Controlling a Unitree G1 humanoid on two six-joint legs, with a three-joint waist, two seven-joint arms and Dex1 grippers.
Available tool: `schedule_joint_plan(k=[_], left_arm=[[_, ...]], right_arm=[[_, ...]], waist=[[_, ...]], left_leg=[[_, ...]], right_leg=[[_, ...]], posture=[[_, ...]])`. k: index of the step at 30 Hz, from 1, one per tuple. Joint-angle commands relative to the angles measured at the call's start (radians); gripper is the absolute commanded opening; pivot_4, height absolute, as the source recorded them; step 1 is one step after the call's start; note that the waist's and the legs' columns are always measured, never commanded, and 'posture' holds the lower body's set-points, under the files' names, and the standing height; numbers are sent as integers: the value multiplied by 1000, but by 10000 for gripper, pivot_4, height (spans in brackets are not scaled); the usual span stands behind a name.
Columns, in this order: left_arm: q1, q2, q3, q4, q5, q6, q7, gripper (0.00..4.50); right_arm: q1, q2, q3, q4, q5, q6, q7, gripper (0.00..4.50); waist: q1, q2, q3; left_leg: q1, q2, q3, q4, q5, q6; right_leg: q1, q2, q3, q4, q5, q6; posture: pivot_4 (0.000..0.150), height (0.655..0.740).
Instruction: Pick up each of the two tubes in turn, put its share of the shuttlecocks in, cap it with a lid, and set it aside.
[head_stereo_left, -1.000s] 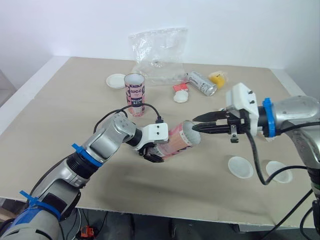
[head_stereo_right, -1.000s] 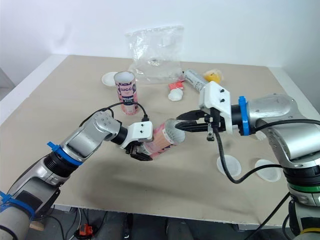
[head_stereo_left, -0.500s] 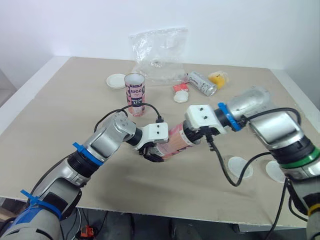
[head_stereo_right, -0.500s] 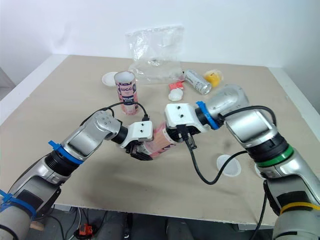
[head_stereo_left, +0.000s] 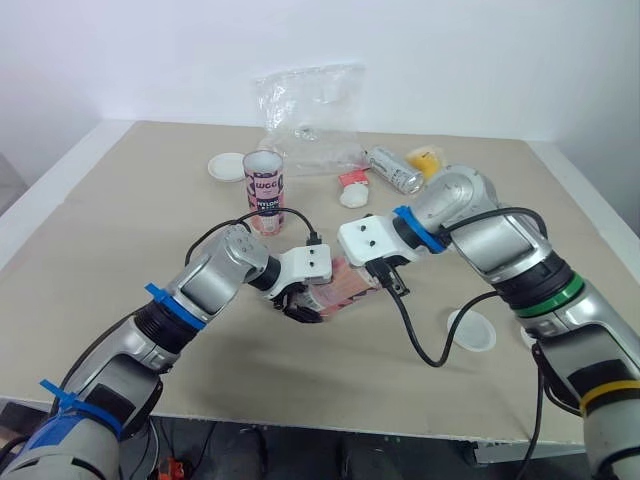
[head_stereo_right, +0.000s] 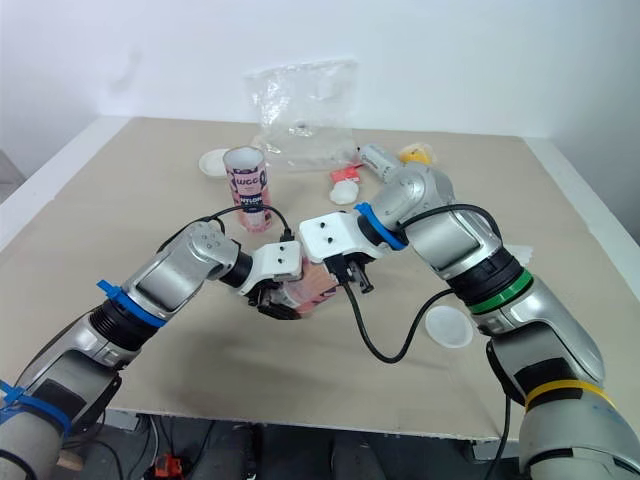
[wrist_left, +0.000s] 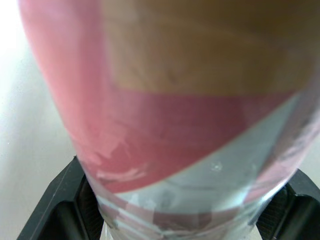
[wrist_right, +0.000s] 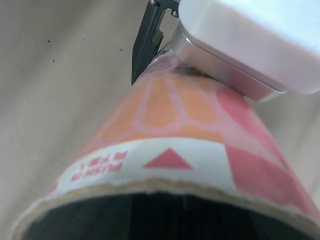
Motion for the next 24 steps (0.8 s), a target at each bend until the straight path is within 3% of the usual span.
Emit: schedule_joint_plan(k=[1,5,16,24], left_arm=[[3,-13,-15,3,20,2,26,32759],[18,-3,-6,9,25,-13,31,32759],[43,6,26,58,26,-84,46,32759],[126,-100,161,117,-70,-216,118,32759]], right_arm=[[15,40,21,21,3,2,35,653],[-3,24,-69,0,71,62,51,653],[22,-166,-285,-138,277,269,42,653],[165,-296,-559,-215,457,481,-72,653]], waist=[[-1,0,0],[-1,0,0],[6,0,1],[16,-1,1]], left_leg=[[1,0,0,0,0,0],[1,1,0,-1,0,0],[-7,-2,5,-1,0,1],[-10,-3,5,-1,1,1]], right_leg=[[0,0,0,0,0,0],[0,0,0,0,1,-2],[-6,-7,-1,-1,0,0],[-7,-9,-2,-1,-1,1]], posture=[[1500,7400],[1500,7400],[1500,7400],[1500,7400]])
